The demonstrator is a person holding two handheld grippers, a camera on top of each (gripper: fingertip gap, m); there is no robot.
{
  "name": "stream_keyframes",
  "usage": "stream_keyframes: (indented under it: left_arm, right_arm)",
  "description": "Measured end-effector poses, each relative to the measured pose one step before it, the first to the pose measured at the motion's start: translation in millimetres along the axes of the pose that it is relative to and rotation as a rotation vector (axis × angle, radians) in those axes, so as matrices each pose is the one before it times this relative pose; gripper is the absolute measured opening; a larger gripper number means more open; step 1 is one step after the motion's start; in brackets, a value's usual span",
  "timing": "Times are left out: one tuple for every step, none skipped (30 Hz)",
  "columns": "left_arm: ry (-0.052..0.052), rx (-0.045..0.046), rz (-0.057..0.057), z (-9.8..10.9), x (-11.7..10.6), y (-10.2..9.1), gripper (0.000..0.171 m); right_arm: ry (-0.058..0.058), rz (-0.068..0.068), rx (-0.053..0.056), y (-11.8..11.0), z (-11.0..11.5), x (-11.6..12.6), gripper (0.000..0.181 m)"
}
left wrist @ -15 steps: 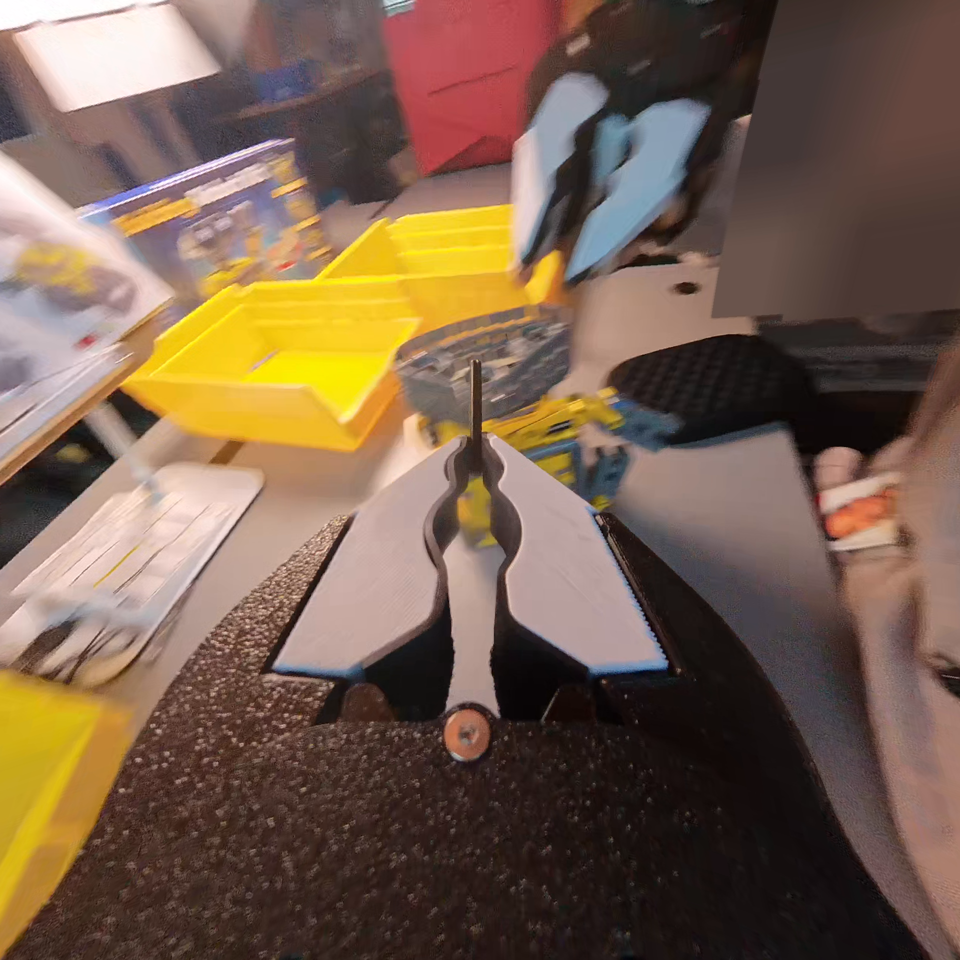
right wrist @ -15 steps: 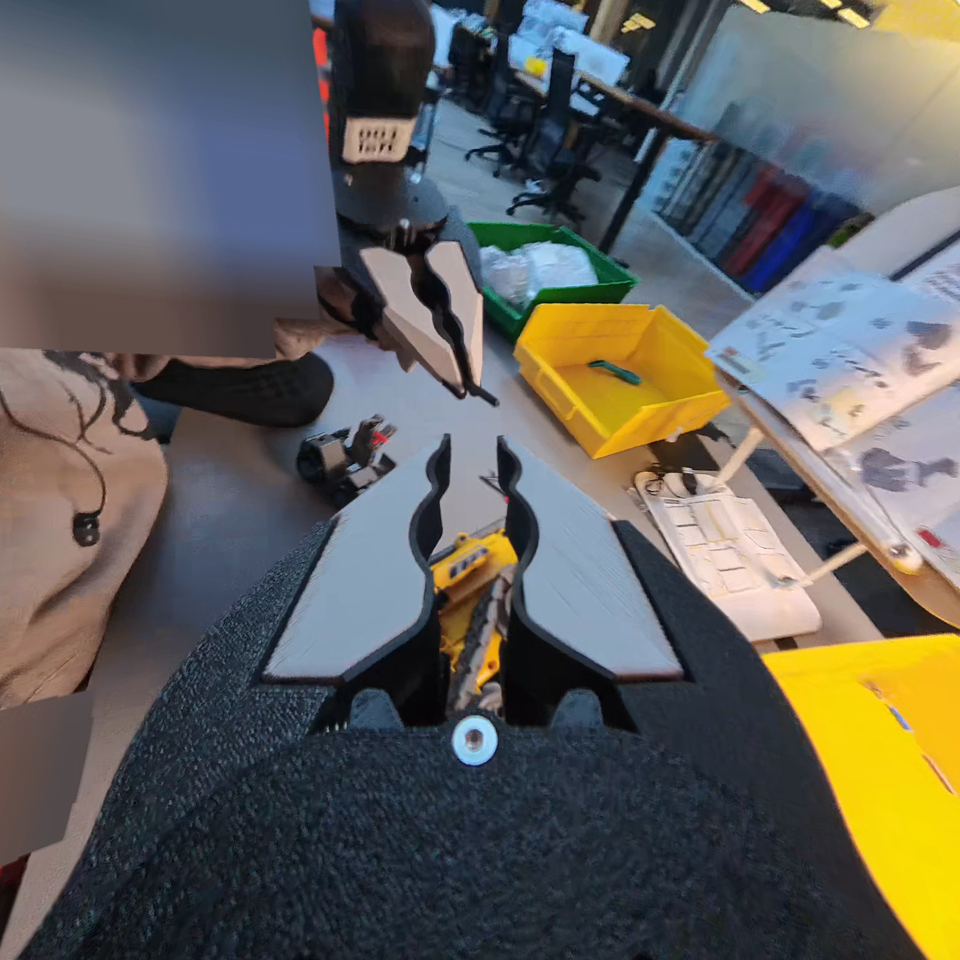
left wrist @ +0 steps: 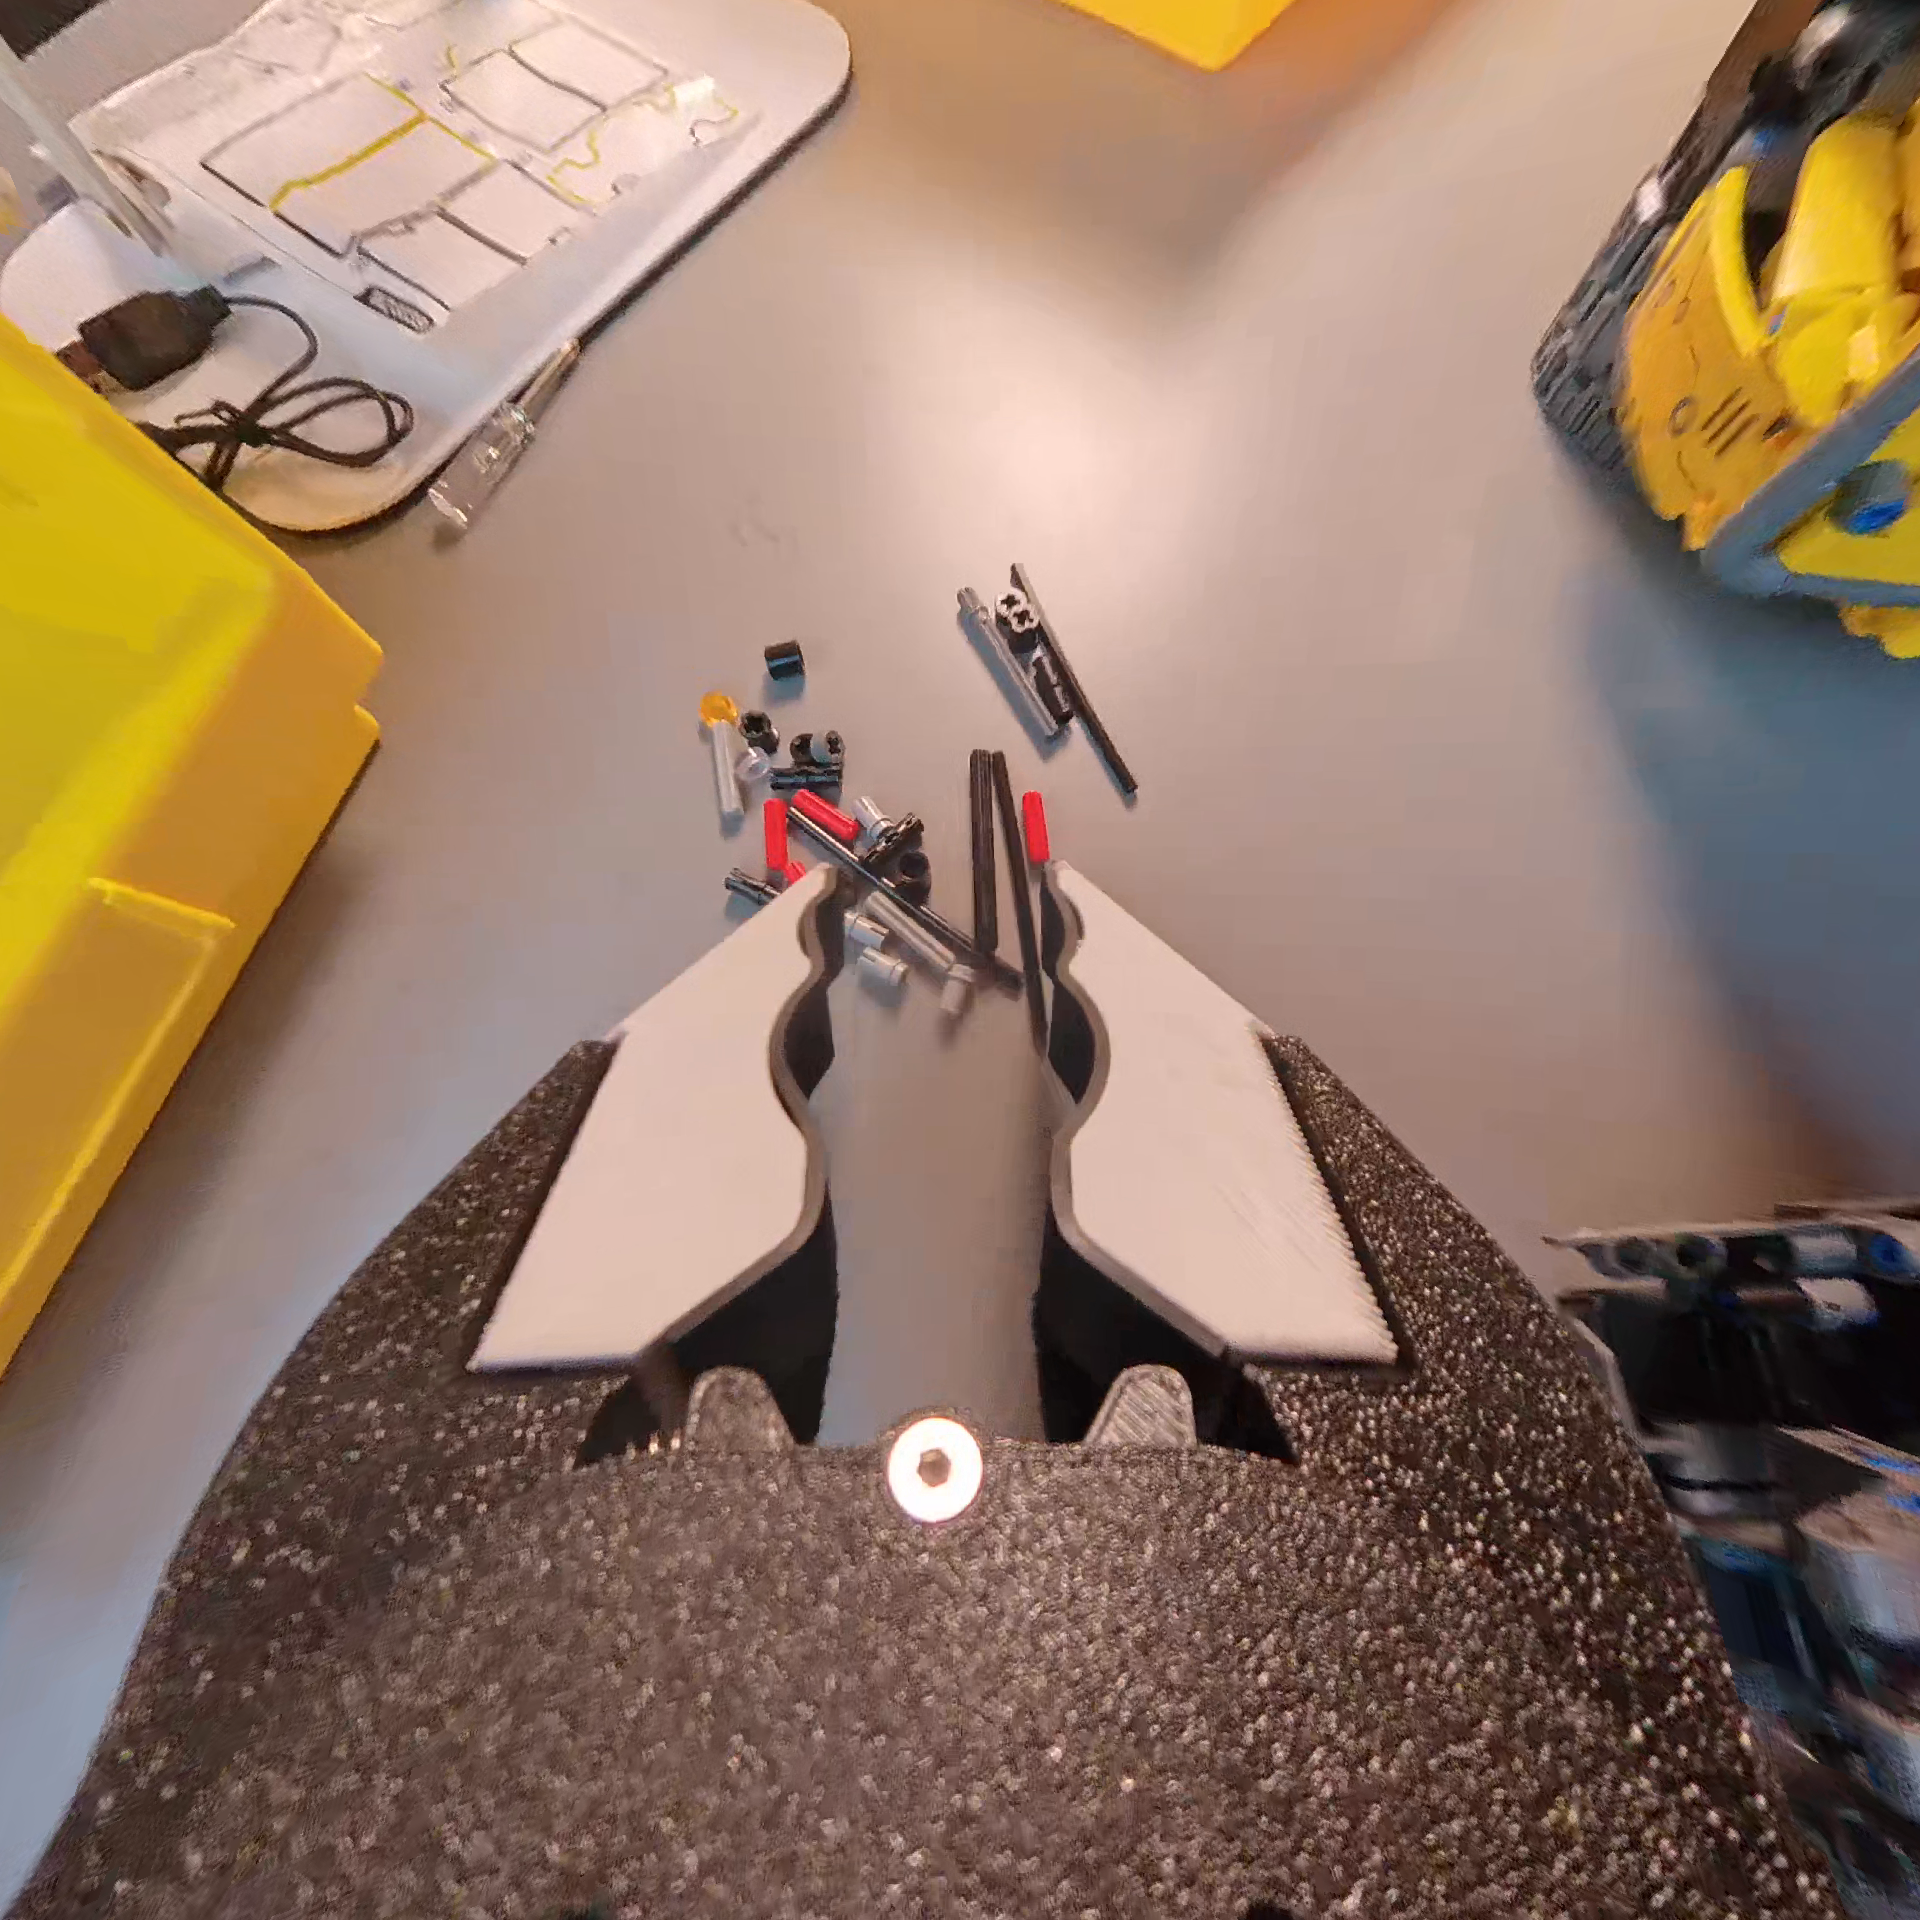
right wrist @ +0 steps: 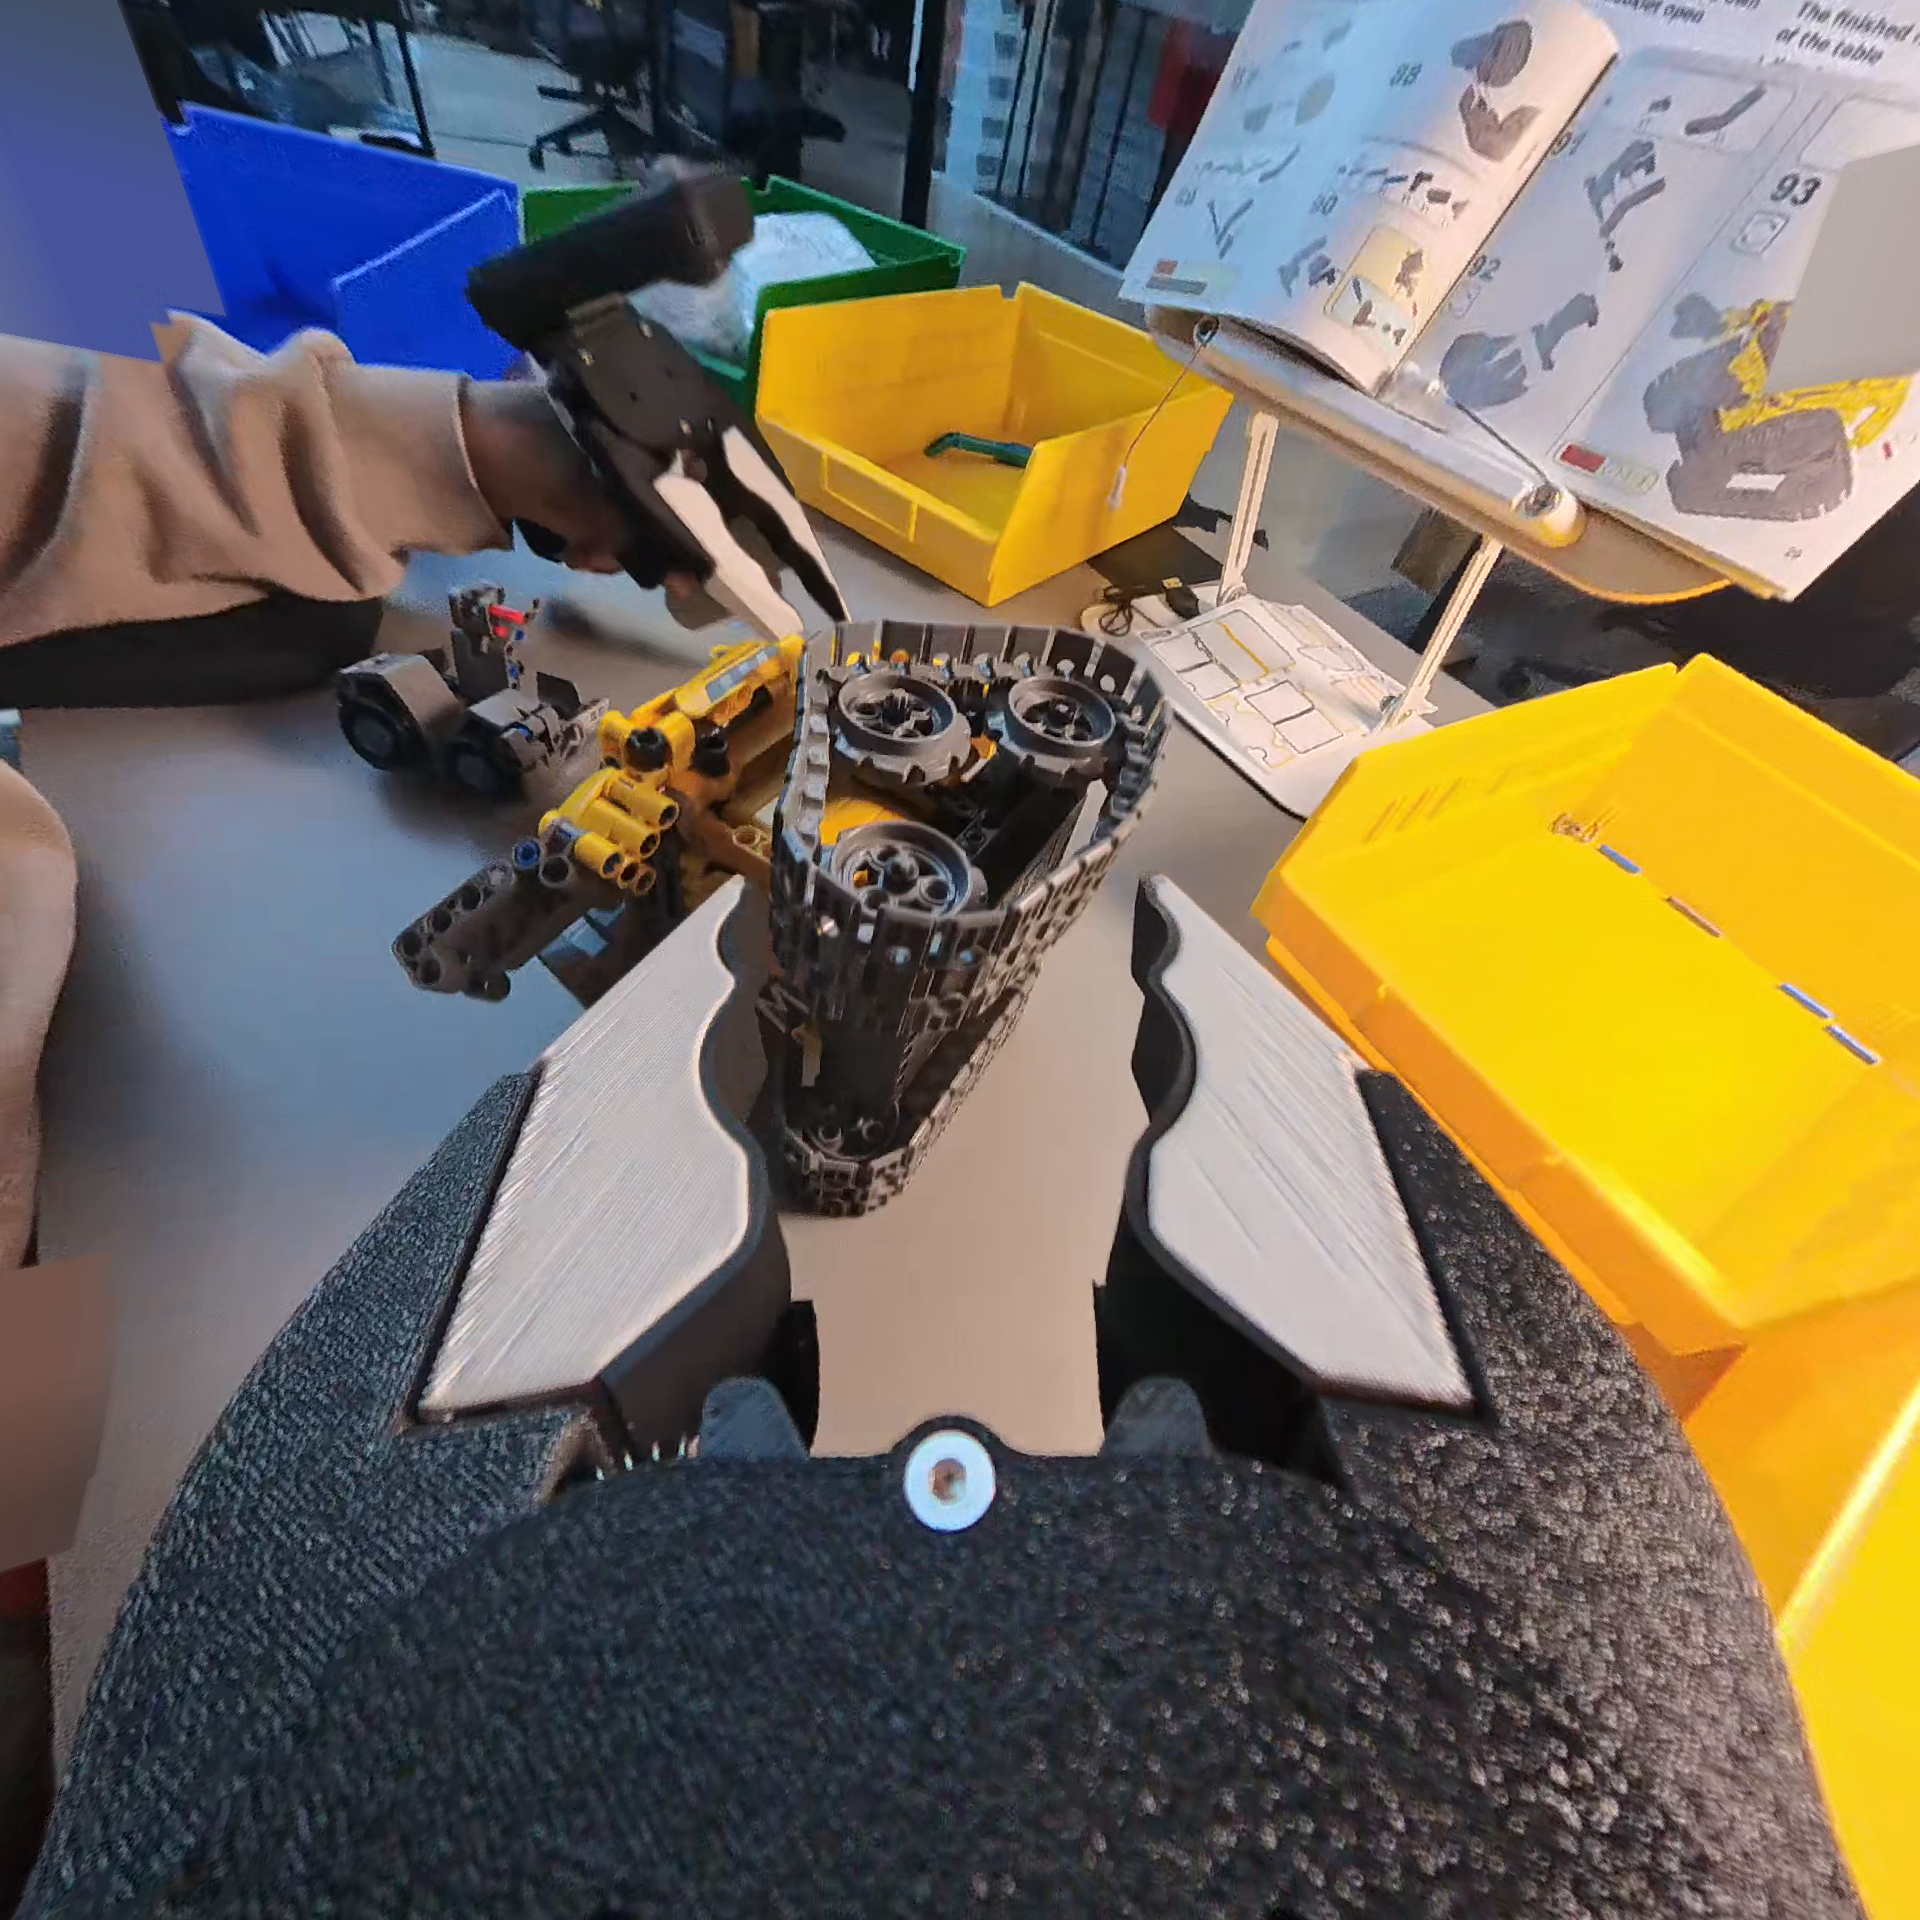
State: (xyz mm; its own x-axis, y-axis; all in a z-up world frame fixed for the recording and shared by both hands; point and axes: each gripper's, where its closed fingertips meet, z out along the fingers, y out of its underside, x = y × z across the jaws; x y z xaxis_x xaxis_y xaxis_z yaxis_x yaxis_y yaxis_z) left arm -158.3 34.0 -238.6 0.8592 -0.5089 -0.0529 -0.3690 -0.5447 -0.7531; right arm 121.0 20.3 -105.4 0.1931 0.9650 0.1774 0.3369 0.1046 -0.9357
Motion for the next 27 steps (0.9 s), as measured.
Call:
stream_keyframes:
  left_arm:
    - [0.0196, 0.03085, -0.0109, -9.1, 2.97, -5.23, 0.039]
    - [0.0231, 0.03355, -0.0059, -11.25, 4.78, -6.16, 0.039]
    - [0.027, 0.03227, -0.0022, -12.47, 6.8, -6.15, 0.04]
    - [0.0327, 0.0267, -0.0014, -12.52, 9.21, -5.33, 0.043]
    - [0.0346, 0.02448, -0.0059, -11.95, 10.78, -4.42, 0.05]
    - [0.0463, 0.02184, -0.0101, -11.38, 13.81, -2.57, 0.055]
    - [0.0525, 0.02125, -0.0167, -10.55, 15.49, -0.89, 0.062]
    - [0.0448, 0.02087, -0.025, -9.51, 15.3, 0.79, 0.07]
    - [0.0371, 0.01782, -0.0287, -8.17, 14.82, 2.92, 0.077]
    - [0.0194, 0.01103, -0.0282, -6.46, 12.62, 5.56, 0.086]
    - [-0.0044, -0.00069, -0.0212, -4.54, 8.98, 8.59, 0.092]
    - [-0.0261, -0.01834, -0.0133, -2.01, 5.16, 12.06, 0.097]
    - [-0.0348, -0.03333, -0.0089, 0.46, 2.87, 14.57, 0.101]
    - [-0.0319, -0.03933, -0.0108, 3.39, 2.19, 14.97, 0.104]
    - [-0.023, -0.03711, -0.0133, 5.76, 2.32, 13.37, 0.106]
    - [-0.0198, -0.03354, -0.0063, 7.11, 1.58, 10.99, 0.106]
    - [-0.0213, -0.04118, 0.007, 7.02, 0.32, 9.67, 0.105]
    - [-0.0291, -0.0431, 0.0154, 5.78, -2.01, 6.67, 0.103]
    - [-0.03, -0.02942, 0.0195, 4.63, -2.86, 2.22, 0.097]
    - [-0.0047, -0.01589, 0.0268, 3.94, 0.07, -0.74, 0.091]
    - [0.0164, -0.00283, 0.0233, 3.46, 2.01, -3.09, 0.079]
    - [-0.0056, 0.00852, 0.0043, 3.19, -3.59, -5.16, 0.077]
    - [-0.0005, 0.00331, -0.0057, 2.54, -4.43, -4.41, 0.075]
    - [0.023, 0.01577, 0.0023, 0.67, -1.45, -6.14, 0.072]
    - [0.0254, 0.03036, 0.0074, -0.9, -1.2, -7.99, 0.068]
    - [0.027, 0.01945, -0.0102, -0.7, -1.42, -6.36, 0.067]
    - [0.0303, 0.01108, -0.0036, -0.91, -0.11, -4.57, 0.066]
  right_arm:
    - [0.0005, -0.0073, -0.0085, 4.5, -1.58, -1.6, 0.071]
    - [-0.0034, -0.0145, -0.0115, 4.21, -1.11, -2.46, 0.071]
    - [-0.0044, -0.0187, -0.0116, 3.71, -0.57, -2.72, 0.071]
    - [0.0022, -0.0199, -0.01, 2.94, -0.26, -1.63, 0.07]
    - [0.0077, -0.0188, -0.0074, 2.11, 0.18, -0.45, 0.07]
    - [0.0064, -0.0133, -0.0057, 1.79, 0.44, -0.15, 0.069]
    - [0.0036, -0.0053, -0.0057, 1.86, 1.02, -0.03, 0.068]
    - [-0.0016, -0.0003, -0.0053, 2.38, 1.36, -0.26, 0.069]
    - [-0.001, 0.0016, -0.0019, 2.29, 1.77, 0.1, 0.069]
    - [0.002, 0.0009, 0.0038, 1.65, 1.95, 0.82, 0.069]
    - [-0.0029, 0.0036, 0.0046, 1.29, 2.46, 0.07, 0.069]
    - [-0.0074, 0.0069, 0.0028, 0.92, 3.0, -0.41, 0.068]
    - [-0.0078, 0.0044, 0.0012, 0.37, 3.61, -0.43, 0.067]
    - [-0.0027, -0.0033, 0.0008, -0.36, 3.99, 0.16, 0.063]
    - [-0.0029, -0.0129, 0.0001, -0.92, 4.18, 0.03, 0.059]
    - [-0.0084, -0.011, -0.0034, -1.19, 4.29, -0.67, 0.055]
    - [-0.0005, -0.008, -0.0075, -1.05, 3.91, 1.01, 0.052]
    - [0.0256, -0.0085, -0.0126, 0.19, 3.33, 5.66, 0.051]
    - [0.0286, -0.0021, -0.0206, 2.01, 3.05, 7.08, 0.051]
    - [0.0154, 0.0107, -0.0082, 0.84, 1.98, 5.36, 0.05]
    - [0.0165, 0.0215, -0.0103, 1.47, 1.8, 5.41, 0.048]
    - [0.0312, 0.0196, -0.0149, 2.51, 1.73, 6.94, 0.046]
    - [0.054, 0.012, -0.0193, 3.07, 0.8, 9.59, 0.04]
    - [0.0627, -0.0083, -0.0201, 3.2, -1.0, 10.58, 0.034]
    - [0.0408, -0.0215, -0.0173, 2.72, -3.0, 8.12, 0.036]
    - [0.0222, 0.0078, -0.0182, 2.63, -5.38, 7.46, 0.041]
    - [0.0012, 0.0359, -0.026, 3.39, -7.51, 6.89, 0.049]
